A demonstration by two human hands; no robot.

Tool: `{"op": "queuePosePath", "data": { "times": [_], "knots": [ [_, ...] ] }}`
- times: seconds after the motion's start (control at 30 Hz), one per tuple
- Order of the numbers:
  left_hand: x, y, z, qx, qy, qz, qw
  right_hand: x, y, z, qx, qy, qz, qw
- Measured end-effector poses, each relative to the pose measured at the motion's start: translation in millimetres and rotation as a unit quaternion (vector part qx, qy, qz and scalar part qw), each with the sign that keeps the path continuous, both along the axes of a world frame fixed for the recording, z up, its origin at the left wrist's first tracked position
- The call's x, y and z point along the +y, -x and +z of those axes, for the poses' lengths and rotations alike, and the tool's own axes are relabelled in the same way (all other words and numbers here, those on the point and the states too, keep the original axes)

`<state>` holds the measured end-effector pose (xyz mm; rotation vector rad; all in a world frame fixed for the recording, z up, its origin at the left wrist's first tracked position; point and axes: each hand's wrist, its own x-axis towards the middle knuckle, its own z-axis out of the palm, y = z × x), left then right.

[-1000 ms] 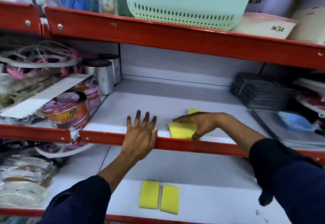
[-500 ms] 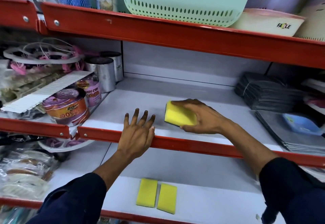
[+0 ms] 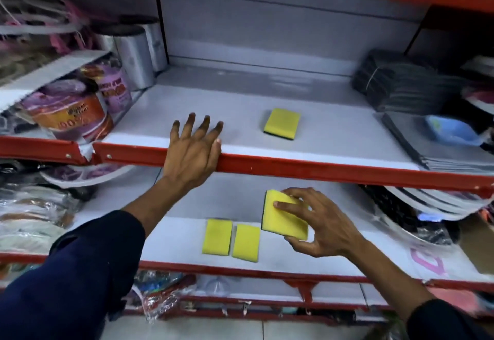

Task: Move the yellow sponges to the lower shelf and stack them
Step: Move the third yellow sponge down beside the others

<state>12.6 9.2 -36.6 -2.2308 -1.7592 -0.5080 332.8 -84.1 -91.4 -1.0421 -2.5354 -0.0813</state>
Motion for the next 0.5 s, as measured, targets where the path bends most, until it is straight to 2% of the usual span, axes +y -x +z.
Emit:
{"op": "queuePosePath", "data": {
  "times": [0.17, 0.33, 0.5],
  "knots": [
    [2, 1, -1, 0.004, -0.002, 0.004, 1.000, -6, -5, -84, -0.025, 0.104, -0.113, 0.988],
    [3, 0, -2, -0.003, -0.006, 0.007, 1.000, -5, 11, -153, -0.070, 0.203, -0.259, 0.942],
    [2, -1, 0, -0.008, -0.002, 0.010, 1.000, -3, 31, -185, -0.106, 0.238, -0.341, 0.903]
  ]
}}
